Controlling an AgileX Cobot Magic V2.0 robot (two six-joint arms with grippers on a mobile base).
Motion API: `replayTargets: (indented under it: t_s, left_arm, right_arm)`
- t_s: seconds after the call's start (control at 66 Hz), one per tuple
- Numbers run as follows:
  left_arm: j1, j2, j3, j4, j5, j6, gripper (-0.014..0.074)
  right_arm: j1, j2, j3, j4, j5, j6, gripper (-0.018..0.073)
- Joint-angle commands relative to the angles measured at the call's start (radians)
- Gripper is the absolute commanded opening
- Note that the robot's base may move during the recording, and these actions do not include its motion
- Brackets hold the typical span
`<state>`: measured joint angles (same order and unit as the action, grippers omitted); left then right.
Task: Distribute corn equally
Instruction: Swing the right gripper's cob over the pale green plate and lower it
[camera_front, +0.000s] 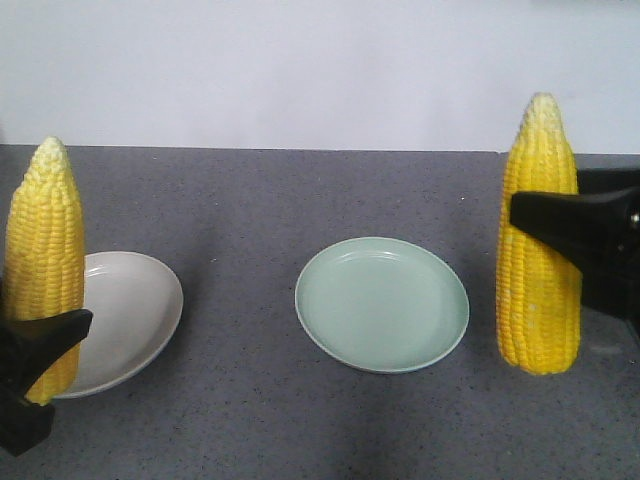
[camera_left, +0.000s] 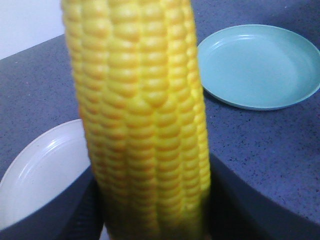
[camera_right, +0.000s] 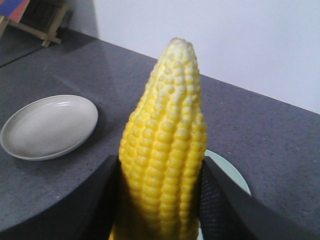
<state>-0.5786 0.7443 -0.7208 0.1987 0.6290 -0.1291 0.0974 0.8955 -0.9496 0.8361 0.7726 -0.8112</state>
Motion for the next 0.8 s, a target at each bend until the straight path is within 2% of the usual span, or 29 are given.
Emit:
replayTargets:
  t_s: [0.0,0.167,0.288,0.409,0.546,0.697,0.788]
  left_arm:
    - [-0.004,-0.004,-0.027,0.001,-0.062,-0.002,0.0227]
    - [-0.004,-0.004,-0.027,0.005,-0.062,-0.002,0.0227]
    - [-0.004,-0.004,-0.027,0.002,-0.062,-0.002,0.0227]
    - [-0.004,-0.004,-0.027,0.002,-0.062,-0.002,0.0227]
    - [-0.004,-0.004,-0.027,0.002,-0.063,-0.002,0.0227]
    - [-0.004,-0.004,-0.027,0.002,-0.063,-0.002,0.0227]
    - [-0.004,-0.004,-0.027,0.002,-0.063,-0.002,0.0227]
  right_arm:
    - [-0.002,0.072,-0.133,0.016,0.065,0.004,0.0200]
    - [0.018,0.225,-0.282,-0.074,0.150,0.081,0.0204]
    - [0.125,0.323,-0.369,-0.276,0.140,0.210,0.0208]
    - [0.251,0.437,-0.454,-0.532,0.149,0.436,0.0212]
    - [0.318,0.569,-0.555,-0.735,0.204,0.686,0.0215]
    - [0.325,0.699,-0.660,-0.803,0.281,0.845,0.0219]
    - [0.324,0.759,-0.718,-0.808,0.308,0.868,0.0222]
